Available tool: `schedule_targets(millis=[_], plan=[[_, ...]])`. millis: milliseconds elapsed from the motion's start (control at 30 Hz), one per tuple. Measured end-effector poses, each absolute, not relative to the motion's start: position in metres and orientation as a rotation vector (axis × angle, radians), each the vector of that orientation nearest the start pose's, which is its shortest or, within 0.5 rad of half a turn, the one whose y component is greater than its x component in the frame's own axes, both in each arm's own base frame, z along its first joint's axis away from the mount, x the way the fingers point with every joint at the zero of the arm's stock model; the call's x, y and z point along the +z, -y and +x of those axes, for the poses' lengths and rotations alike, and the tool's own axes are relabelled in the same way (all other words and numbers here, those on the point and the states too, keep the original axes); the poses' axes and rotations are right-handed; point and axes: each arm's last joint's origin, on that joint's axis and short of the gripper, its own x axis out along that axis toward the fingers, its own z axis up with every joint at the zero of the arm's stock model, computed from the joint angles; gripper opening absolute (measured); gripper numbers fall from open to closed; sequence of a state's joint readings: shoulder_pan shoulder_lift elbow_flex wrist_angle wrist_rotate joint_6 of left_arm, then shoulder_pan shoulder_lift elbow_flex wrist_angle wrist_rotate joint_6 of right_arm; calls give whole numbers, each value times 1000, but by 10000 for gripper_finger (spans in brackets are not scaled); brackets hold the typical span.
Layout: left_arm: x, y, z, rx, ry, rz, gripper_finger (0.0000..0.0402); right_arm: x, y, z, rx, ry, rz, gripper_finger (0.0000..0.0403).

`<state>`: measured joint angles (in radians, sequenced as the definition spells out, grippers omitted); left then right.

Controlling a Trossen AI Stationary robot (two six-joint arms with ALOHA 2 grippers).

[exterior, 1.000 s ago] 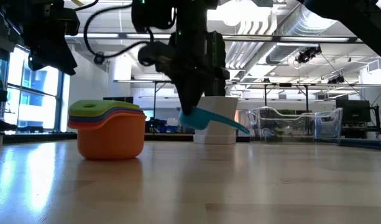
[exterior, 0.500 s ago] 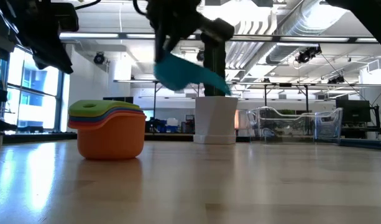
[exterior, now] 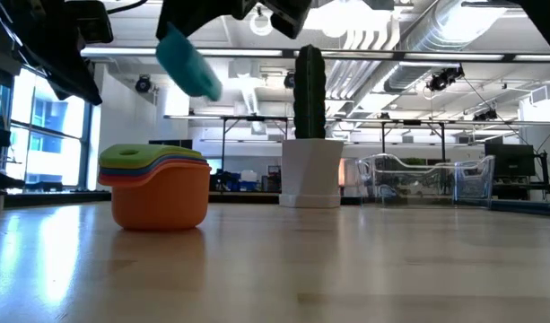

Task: Nest measuring cups in basket
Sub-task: Put the light blue measuring cup on top of the green measuring cup

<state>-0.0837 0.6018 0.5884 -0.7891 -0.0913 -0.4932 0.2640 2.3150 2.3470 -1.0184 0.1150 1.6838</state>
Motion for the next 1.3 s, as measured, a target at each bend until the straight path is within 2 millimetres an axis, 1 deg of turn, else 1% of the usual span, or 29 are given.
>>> schedule_targets(millis=[200, 367, 500, 633, 767, 867, 1033, 1300], plan=[[240, 8, 115, 184, -785, -404, 103, 286, -136, 477, -779, -662, 1404, 0], [240, 9, 115, 150, -795, -419, 103, 287, -144, 476, -817, -583, 1472, 0], [240, 9, 115, 150, -795, -419, 103, 288, -145, 477, -827, -545, 1506, 0], [240, 9, 115, 150, -795, -419, 103, 281, -137, 482, -839, -556, 1533, 0], [240, 9, 115, 150, -796, -419, 103, 264, -131, 491, -835, -665, 1572, 0], [240, 9, 115, 151, -797, -419, 103, 255, -127, 495, -842, -699, 1582, 0], [240, 9, 115, 151, -799, -419, 103, 255, -120, 497, -823, -742, 1598, 0], [240, 9, 115, 151, -799, -419, 103, 255, -106, 501, -817, -738, 1591, 0]])
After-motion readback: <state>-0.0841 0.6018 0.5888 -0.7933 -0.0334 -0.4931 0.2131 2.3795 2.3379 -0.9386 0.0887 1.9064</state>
